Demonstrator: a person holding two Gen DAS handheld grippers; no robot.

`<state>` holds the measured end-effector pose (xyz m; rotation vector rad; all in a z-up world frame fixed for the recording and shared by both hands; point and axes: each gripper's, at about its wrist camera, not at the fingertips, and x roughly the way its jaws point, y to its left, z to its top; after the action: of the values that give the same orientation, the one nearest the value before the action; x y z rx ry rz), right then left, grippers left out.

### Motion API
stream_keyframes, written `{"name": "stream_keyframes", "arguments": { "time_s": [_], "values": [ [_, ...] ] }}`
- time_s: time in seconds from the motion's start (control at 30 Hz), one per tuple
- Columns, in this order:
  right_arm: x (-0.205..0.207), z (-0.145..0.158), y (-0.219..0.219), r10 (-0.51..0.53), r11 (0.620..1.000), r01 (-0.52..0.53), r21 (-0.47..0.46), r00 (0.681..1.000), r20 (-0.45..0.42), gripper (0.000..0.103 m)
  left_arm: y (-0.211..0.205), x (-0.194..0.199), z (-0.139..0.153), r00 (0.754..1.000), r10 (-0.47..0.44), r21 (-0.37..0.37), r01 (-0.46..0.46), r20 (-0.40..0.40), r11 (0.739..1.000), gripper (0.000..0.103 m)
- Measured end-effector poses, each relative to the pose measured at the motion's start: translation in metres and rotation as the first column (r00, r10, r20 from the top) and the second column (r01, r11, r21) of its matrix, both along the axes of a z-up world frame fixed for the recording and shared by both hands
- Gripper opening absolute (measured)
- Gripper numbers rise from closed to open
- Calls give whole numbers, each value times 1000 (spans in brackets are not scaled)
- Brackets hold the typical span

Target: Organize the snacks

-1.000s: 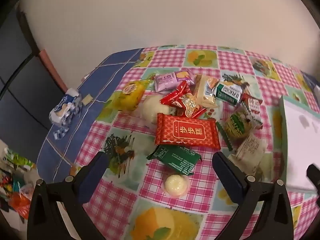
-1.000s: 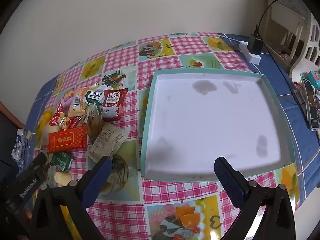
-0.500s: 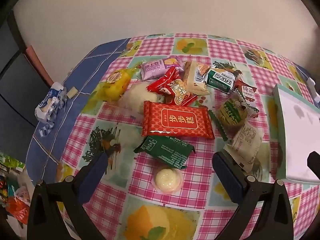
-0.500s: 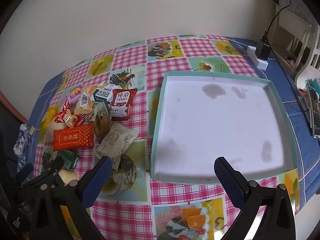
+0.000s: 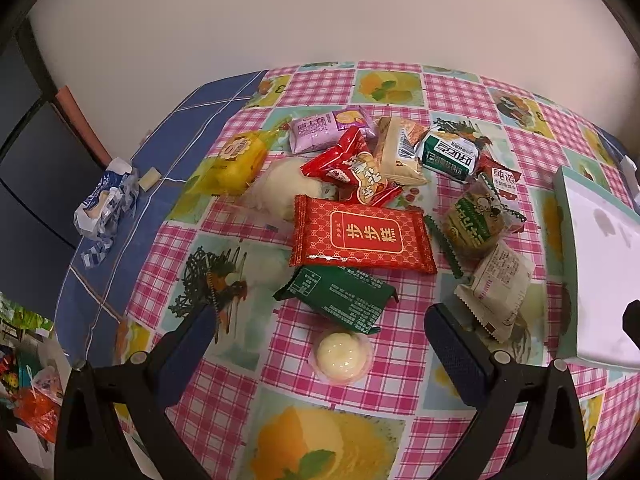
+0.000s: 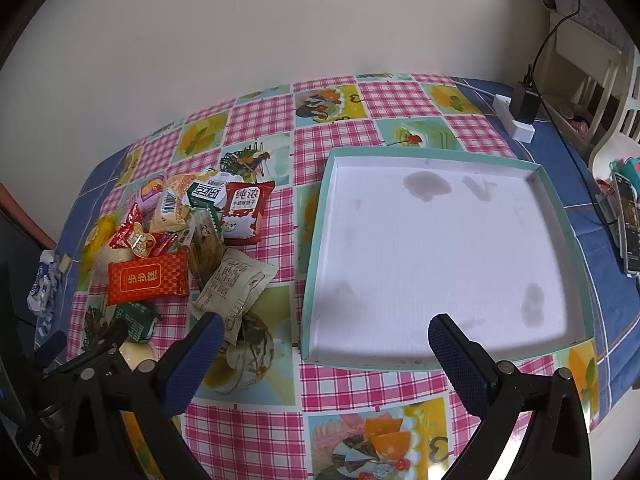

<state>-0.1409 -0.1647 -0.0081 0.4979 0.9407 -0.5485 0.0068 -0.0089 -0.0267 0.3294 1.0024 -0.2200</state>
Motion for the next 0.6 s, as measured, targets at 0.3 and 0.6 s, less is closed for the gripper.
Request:
{"name": "stream_keyframes", "arguments": {
  "time_s": [0.3,0.6],
  "values": [
    [1,-1,0,1,1000,-1,-2,1000,-8,103,0,0,-1,1000,-2,2,2,-1,1000,103],
    [2,-3,1,2,1000,-2,-3,1000,-19,103,2,0,-2,1000,-1,6,1,-5,1000,103]
  ]
}}
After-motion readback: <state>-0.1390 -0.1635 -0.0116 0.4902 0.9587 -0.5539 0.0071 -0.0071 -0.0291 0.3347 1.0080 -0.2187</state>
